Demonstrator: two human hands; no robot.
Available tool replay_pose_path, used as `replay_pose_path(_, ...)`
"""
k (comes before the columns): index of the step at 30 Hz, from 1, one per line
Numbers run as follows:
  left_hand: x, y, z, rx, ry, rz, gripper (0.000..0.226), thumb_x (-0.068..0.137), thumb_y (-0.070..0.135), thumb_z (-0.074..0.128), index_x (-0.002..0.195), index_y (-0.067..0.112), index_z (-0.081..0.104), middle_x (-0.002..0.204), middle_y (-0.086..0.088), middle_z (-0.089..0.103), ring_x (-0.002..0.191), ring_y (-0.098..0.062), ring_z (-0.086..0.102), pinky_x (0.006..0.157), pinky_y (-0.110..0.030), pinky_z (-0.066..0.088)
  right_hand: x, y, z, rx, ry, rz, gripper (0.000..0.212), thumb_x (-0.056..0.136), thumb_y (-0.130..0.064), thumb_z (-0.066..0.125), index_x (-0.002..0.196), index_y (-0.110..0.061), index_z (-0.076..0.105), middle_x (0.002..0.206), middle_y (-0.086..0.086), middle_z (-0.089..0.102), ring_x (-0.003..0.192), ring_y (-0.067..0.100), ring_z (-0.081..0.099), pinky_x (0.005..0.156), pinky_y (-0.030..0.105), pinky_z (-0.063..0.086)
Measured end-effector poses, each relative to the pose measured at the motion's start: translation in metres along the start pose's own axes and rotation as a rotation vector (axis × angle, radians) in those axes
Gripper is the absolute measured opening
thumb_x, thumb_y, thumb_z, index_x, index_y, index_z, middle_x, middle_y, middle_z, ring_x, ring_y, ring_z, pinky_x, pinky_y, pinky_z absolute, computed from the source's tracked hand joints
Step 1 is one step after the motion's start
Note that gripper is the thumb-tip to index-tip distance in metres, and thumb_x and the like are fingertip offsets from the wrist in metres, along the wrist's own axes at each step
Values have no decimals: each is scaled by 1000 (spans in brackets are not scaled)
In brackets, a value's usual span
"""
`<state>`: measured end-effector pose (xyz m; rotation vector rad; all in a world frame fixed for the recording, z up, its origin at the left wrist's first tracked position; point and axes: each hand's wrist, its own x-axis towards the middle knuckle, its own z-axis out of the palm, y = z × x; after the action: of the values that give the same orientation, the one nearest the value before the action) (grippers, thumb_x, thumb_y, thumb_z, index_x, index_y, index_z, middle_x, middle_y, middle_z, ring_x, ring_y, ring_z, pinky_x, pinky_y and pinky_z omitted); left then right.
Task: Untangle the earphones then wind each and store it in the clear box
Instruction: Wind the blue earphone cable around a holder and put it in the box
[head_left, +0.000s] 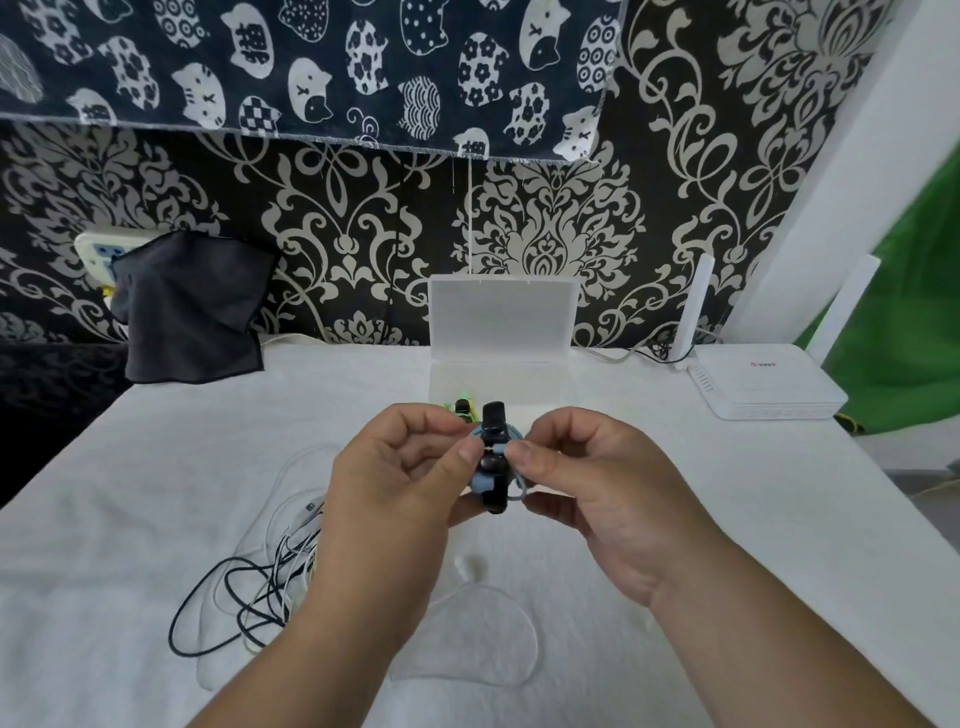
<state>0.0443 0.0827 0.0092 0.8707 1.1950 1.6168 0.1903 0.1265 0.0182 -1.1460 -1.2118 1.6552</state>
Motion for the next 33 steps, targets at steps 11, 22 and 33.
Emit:
replay_pose_path(11, 0, -9, 0, -53, 93, -208, 24, 88, -11, 60, 72, 3, 48, 86, -21, 75, 63, -31, 71, 60, -45, 62, 6, 16, 0, 110, -46, 148, 34, 76, -4, 74, 109, -10, 74, 97, 14, 74, 84, 22, 72, 71, 31, 58)
replay_pose_path(22, 14, -20, -9, 99, 194, -223, 14, 88, 11, 72, 87, 0, 64, 86, -20, 72, 76, -28, 70, 80, -43, 61, 15, 14, 15, -418, -63, -15, 15, 84, -18, 78, 97, -25, 76, 87, -2, 78, 86, 12, 74, 77, 32, 57)
replay_pose_path(33, 43, 10, -68, 357, 283, -101, 14, 89, 13, 67, 98, 24, 66, 91, -2, 71, 69, -19, 60, 66, -32, 47, 102, -12, 7, -638, 268, -39, 21, 77, -16, 79, 91, -22, 65, 91, 10, 73, 85, 27, 70, 80, 43, 55)
